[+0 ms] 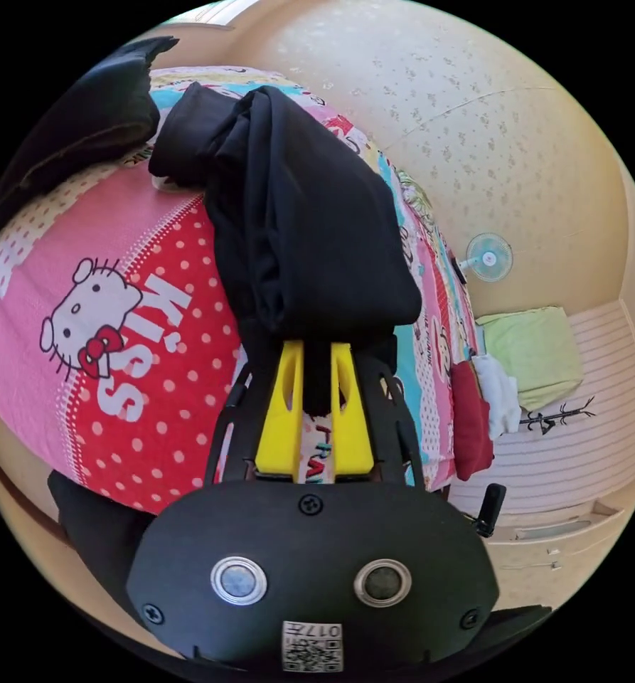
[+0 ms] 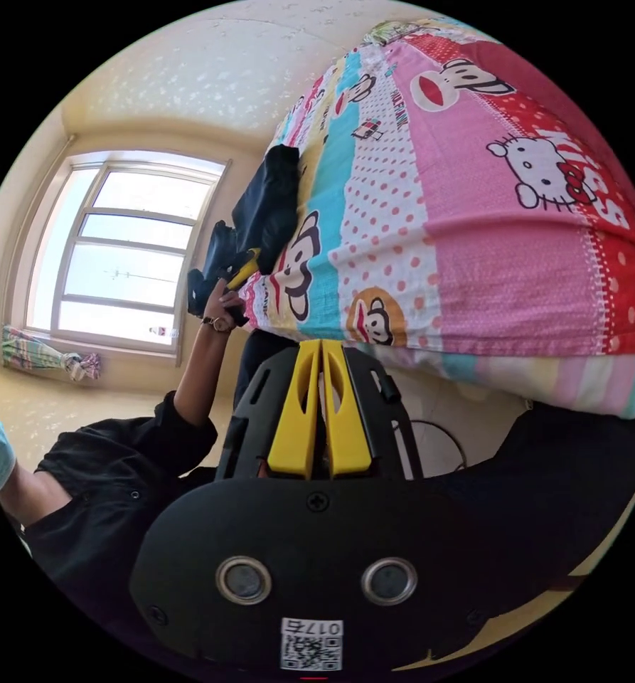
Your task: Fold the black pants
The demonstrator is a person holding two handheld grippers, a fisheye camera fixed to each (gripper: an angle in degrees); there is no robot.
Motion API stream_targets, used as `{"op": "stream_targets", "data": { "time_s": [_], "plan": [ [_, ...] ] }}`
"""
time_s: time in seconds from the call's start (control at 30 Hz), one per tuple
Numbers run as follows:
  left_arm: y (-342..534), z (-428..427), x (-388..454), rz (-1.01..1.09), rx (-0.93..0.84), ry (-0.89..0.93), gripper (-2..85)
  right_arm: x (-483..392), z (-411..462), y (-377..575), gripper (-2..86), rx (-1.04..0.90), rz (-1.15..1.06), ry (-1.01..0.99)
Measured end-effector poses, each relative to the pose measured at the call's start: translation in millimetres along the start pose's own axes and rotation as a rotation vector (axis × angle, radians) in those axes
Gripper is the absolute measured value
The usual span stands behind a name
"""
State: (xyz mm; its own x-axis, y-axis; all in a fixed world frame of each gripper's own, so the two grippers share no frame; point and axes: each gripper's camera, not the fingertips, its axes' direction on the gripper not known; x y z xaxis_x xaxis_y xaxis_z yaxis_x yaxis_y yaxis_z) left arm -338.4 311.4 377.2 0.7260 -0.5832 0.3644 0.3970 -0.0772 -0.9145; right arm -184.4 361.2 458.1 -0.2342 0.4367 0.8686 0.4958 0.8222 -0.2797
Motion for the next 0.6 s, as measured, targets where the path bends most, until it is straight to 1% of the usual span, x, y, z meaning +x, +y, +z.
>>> {"op": "stream_targets", "data": {
  "time_s": [0.1, 0.13, 0.27, 0.37, 0.4, 0.47, 0.5, 0.53, 0.6],
  "plan": [
    [12.1, -3.7, 13.2, 0.033, -0.064, 0.156, 6.1, -3.8, -4.8, 10.4, 0.5, -0.022, -0.023, -0.055],
    [15.1, -3.5, 18.4, 0.047, -0.082, 0.172, 6.0, -7.3, -8.0, 15.9, 0.6, -0.028, -0.038, -0.065],
    [40.8, -0.8, 74.4, 0.232, -0.221, 0.199, 5.3, -20.2, -24.2, 40.1, 1.3, -0.007, -0.11, -0.109],
    [53.3, -0.5, 109.5, 0.297, -0.283, 0.262, 5.3, -27.4, -45.4, 67.9, 3.1, 0.088, -0.181, -0.227],
    [54.9, -3.2, 119.8, 0.302, -0.288, 0.303, 5.3, -28.0, -53.8, 79.7, 4.4, 0.13, -0.176, -0.254],
    [54.8, -10.6, 134.1, 0.305, -0.279, 0.365, 5.3, -26.7, -64.9, 97.3, 7.3, 0.185, -0.124, -0.247],
    [54.0, -16.1, 144.1, 0.314, -0.275, 0.401, 5.3, -25.7, -71.3, 109.3, 10.4, 0.216, -0.081, -0.236],
    [53.9, -18.9, 150.0, 0.325, -0.273, 0.415, 5.3, -25.8, -76.4, 120.4, 13.1, 0.231, -0.056, -0.231],
    [56.9, -29.2, 176.4, 0.386, -0.271, 0.45, 5.3, -30.3, -80.9, 134.3, 15.8, 0.228, -0.083, -0.27]
  ]
}}
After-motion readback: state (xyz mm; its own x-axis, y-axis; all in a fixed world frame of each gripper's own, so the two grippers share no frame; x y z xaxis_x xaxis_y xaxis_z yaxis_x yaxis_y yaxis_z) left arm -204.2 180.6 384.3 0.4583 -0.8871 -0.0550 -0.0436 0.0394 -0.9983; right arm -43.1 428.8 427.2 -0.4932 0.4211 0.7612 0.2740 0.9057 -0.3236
